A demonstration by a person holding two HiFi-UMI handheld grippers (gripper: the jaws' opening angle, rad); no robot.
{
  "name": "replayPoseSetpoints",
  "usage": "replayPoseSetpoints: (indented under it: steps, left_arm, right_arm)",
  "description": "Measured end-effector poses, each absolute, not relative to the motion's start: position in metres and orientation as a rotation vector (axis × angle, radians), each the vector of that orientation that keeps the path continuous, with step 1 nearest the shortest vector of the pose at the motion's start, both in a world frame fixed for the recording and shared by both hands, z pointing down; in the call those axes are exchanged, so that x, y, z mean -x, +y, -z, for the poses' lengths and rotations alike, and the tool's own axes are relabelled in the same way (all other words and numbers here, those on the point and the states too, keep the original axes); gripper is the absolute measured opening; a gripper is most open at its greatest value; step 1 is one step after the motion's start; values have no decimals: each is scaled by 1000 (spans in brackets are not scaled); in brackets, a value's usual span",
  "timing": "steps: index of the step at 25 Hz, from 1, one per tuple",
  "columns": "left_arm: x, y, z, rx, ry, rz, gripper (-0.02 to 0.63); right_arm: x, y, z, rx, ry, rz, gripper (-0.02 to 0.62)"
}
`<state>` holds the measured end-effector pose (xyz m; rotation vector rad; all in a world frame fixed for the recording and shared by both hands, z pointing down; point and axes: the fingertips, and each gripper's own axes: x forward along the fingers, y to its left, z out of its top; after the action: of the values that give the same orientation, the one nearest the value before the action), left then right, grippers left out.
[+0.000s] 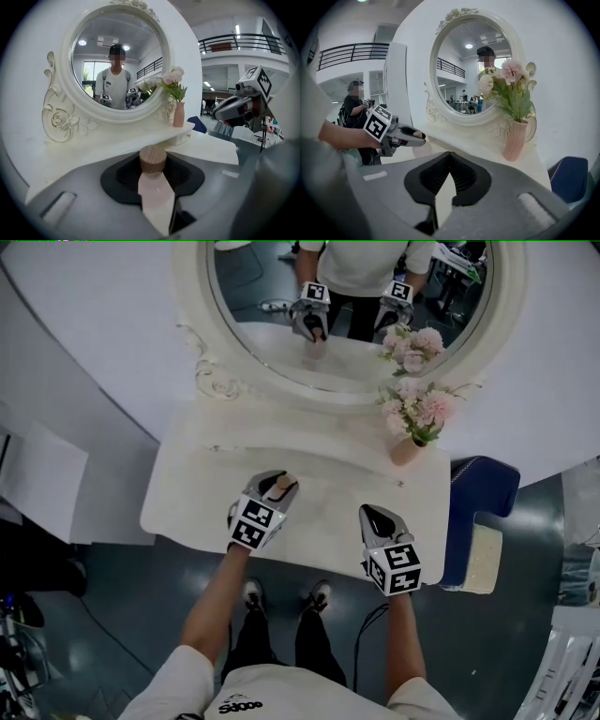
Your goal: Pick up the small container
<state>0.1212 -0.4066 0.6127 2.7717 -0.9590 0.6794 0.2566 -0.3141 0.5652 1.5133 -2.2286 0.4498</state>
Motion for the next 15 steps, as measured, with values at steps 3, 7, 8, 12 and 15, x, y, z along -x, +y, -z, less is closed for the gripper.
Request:
replayPoseSetpoints:
  steps: [3,7,8,12,15]
  left_arm:
    - [-106,-398,-593,-2792,-955,-662,150]
    - [-86,-382,-568,-2803,-930,-631,150]
    - [-82,-379,-562,-2803,-923,-625,150]
    - [-71,-366,-534,-2832,-900,-621,150]
    - [-66,-354,-516,-2858,-877,-616,150]
  right_arm:
    - [-242,-312,-551,-1513,-2250,-418,2]
    - [-220,-306,-526,-1510,-2280,-373,2]
    - [-216,-305,-519,-1511,-2287,-363,3]
    - [-207,-304,-490,-1528,-2305,-313,3]
    - [-202,-303,-470,-1542,-2317,-278,3]
